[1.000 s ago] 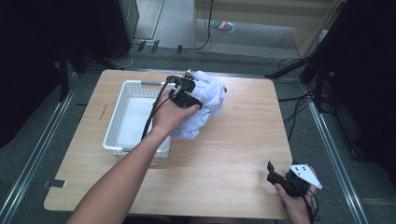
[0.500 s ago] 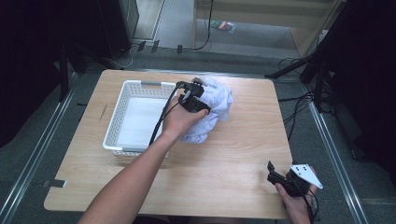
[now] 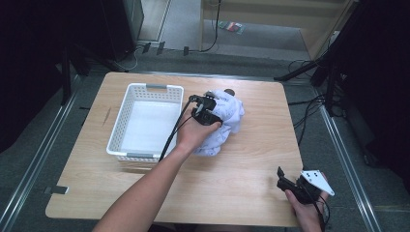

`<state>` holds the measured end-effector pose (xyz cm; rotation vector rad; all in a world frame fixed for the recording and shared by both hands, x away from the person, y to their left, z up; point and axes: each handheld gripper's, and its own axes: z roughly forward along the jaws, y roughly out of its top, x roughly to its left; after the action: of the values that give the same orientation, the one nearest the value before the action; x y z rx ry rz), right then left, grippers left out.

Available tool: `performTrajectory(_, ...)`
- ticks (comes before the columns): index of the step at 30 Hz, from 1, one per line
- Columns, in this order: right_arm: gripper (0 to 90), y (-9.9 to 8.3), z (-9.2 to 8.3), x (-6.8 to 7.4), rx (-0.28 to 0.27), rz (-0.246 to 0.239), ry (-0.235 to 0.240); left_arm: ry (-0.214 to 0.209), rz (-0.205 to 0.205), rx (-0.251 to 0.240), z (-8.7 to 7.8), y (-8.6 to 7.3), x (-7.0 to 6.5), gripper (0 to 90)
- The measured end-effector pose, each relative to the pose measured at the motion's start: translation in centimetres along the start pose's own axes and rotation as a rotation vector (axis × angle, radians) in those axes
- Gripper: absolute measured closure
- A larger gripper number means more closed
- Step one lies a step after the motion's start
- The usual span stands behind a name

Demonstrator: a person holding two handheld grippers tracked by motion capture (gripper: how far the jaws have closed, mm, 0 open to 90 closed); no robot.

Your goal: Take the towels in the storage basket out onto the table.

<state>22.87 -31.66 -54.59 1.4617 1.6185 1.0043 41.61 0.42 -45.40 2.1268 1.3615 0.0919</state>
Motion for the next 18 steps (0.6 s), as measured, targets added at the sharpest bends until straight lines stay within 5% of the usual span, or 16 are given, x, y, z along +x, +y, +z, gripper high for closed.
performTrajectory(13,11.8,0.0,0.0,0.0,0.003,0.000,0.001,-0.012,0.010,0.041,3.2,-1.6,-0.5,56.9)
performTrajectory(14,11.8,0.0,0.0,0.0,0.001,0.000,0.000,-0.018,0.005,0.057,3.4,-1.6,-0.6,41.7)
performTrajectory(15,11.8,0.0,0.0,0.0,0.001,0.000,0.000,-0.019,0.006,0.077,3.7,-1.6,-0.7,41.7)
performTrajectory(18,11.8,0.0,0.0,0.0,-0.001,0.000,0.001,-0.008,0.000,0.061,3.4,-1.7,-0.9,10.1)
